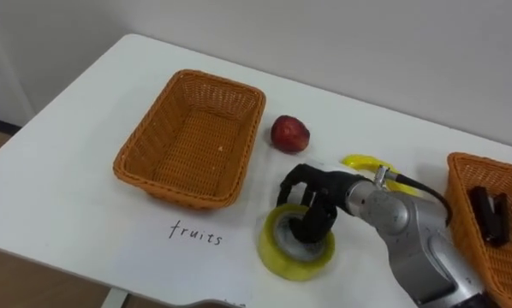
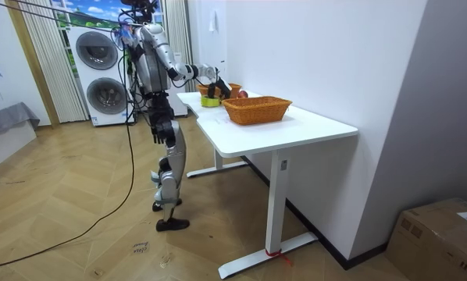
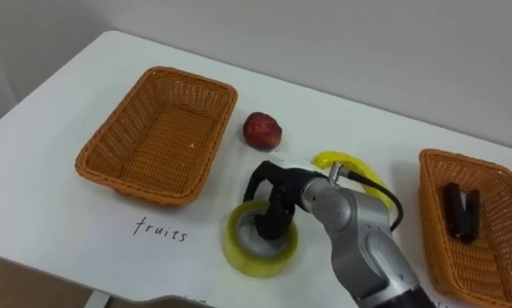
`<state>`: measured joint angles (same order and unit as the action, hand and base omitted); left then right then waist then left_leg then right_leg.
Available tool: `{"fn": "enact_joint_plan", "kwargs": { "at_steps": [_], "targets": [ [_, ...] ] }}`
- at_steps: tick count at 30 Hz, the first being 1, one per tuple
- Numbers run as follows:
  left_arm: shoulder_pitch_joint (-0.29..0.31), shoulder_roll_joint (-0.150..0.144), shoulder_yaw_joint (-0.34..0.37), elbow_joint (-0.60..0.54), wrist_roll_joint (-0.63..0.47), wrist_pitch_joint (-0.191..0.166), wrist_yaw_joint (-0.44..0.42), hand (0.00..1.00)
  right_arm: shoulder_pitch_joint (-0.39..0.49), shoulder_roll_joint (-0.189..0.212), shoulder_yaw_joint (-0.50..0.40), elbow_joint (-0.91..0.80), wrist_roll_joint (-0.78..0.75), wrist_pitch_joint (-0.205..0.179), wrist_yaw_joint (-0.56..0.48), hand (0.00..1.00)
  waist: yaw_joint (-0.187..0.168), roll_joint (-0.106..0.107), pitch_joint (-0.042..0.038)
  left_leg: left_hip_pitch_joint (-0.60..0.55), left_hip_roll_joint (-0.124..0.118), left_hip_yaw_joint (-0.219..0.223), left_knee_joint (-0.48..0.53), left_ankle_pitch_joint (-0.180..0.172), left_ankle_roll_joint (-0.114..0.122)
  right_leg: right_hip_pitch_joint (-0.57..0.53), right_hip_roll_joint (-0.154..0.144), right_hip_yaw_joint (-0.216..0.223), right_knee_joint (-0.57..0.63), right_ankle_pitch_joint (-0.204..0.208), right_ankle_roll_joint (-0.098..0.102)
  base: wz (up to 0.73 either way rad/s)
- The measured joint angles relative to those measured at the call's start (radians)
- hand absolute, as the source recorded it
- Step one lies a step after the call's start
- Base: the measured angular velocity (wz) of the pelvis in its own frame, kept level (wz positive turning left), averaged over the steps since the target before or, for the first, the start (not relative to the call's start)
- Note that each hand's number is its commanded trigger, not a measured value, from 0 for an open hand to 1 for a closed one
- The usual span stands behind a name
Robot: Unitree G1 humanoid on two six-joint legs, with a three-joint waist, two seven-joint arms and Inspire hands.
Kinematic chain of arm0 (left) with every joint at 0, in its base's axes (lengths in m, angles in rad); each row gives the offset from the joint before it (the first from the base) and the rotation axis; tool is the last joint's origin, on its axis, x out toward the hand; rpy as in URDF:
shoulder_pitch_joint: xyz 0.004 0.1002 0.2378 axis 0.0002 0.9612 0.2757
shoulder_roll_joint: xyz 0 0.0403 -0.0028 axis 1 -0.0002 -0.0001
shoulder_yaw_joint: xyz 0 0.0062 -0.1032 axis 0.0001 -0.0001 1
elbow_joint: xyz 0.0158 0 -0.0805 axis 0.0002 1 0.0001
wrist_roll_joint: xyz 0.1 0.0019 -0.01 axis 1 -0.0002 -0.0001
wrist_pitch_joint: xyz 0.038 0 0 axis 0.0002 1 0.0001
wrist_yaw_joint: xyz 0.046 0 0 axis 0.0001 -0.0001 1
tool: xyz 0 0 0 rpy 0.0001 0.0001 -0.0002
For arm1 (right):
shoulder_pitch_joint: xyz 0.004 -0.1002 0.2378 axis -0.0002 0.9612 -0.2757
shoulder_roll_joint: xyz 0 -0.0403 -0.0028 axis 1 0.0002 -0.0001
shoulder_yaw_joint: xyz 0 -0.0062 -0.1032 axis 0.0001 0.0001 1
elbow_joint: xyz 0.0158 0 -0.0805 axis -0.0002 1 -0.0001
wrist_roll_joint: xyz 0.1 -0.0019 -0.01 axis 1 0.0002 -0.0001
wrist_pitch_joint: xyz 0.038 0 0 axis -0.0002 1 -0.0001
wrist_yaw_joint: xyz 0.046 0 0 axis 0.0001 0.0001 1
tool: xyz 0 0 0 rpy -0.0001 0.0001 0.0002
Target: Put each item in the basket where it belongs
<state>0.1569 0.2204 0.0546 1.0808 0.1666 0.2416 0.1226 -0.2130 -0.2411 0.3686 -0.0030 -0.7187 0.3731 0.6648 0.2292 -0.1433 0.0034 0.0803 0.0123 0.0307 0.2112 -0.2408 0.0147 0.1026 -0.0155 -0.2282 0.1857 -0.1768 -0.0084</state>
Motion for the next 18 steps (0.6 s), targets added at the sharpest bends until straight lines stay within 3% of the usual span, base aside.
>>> {"fn": "enact_joint_plan", "kwargs": {
  "at_steps": [18],
  "targets": [
    [-0.03, 0.001, 0.0, 0.022, -0.001, -0.001, -0.004, 0.0, -0.005, -0.002, 0.0, 0.001, -0.004, 0.023, 0.031, 1.0, 0.023, -0.007, -0.0026, 0.002, 0.0, -0.001, -0.007, 0.0, 0.0, -0.004, 0.001, 0.0, -0.001, 0.0, 0.0, 0.0]
  ]
}}
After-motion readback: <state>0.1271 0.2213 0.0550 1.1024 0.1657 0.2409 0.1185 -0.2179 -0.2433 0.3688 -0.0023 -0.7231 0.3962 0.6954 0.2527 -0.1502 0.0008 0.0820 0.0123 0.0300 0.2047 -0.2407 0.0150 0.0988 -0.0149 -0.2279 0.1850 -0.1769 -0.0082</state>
